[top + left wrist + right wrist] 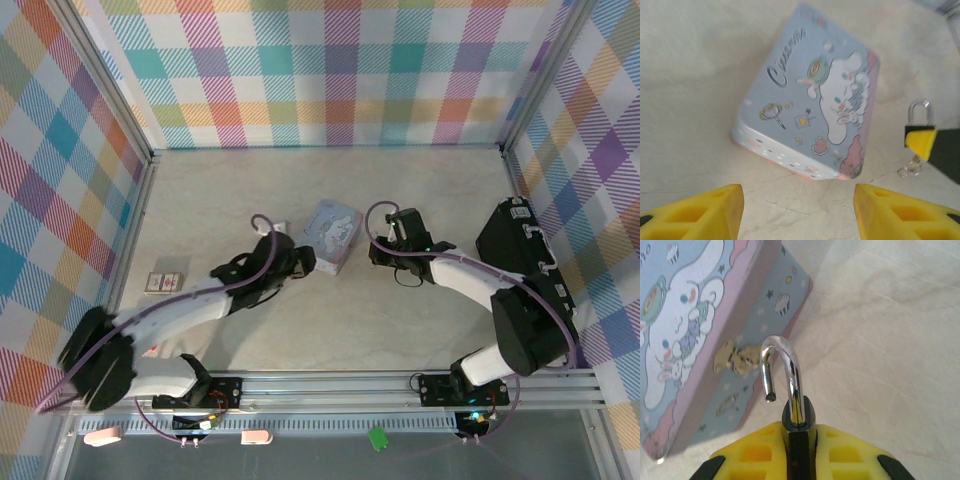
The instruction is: Unlock a padlock with a key
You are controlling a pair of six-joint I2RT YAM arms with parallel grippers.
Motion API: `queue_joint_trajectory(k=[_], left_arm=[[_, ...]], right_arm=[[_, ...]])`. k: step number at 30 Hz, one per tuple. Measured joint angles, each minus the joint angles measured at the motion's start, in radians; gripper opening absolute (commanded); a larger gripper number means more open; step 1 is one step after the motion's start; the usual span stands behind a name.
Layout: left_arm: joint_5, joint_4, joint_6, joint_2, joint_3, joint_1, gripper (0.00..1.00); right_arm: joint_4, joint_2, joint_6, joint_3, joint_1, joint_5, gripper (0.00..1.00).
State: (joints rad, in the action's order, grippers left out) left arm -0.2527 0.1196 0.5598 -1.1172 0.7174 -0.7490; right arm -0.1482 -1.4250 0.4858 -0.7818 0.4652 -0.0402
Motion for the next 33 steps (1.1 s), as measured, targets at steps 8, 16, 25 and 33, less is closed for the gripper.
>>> queue_joint_trajectory(k=[8,16,25,33], left_arm=[[-0.075,0.124,-0.180,0.314,-0.162,0.047,0.66],[-0.156,0.175,-0.252,0.454,-0.257,0.077,0.70],[-0.247,0.187,-0.280,0.452,-0.264,0.087,0.72],[-0.406,0.157,-0.308,0.376,-0.257,0.131,0.81]], right_arm=[[-0.167,0.034,-0.059,0.002,-0.001,-0.014,0.10],[-0.227,0.011,-0.088,0.008,-0.001,0.009,0.25],[-0.261,-0.013,-0.115,0.016,-0.001,0.043,0.46],[-0.283,0.117,-0.163,0.015,-0.001,0.114,0.56]])
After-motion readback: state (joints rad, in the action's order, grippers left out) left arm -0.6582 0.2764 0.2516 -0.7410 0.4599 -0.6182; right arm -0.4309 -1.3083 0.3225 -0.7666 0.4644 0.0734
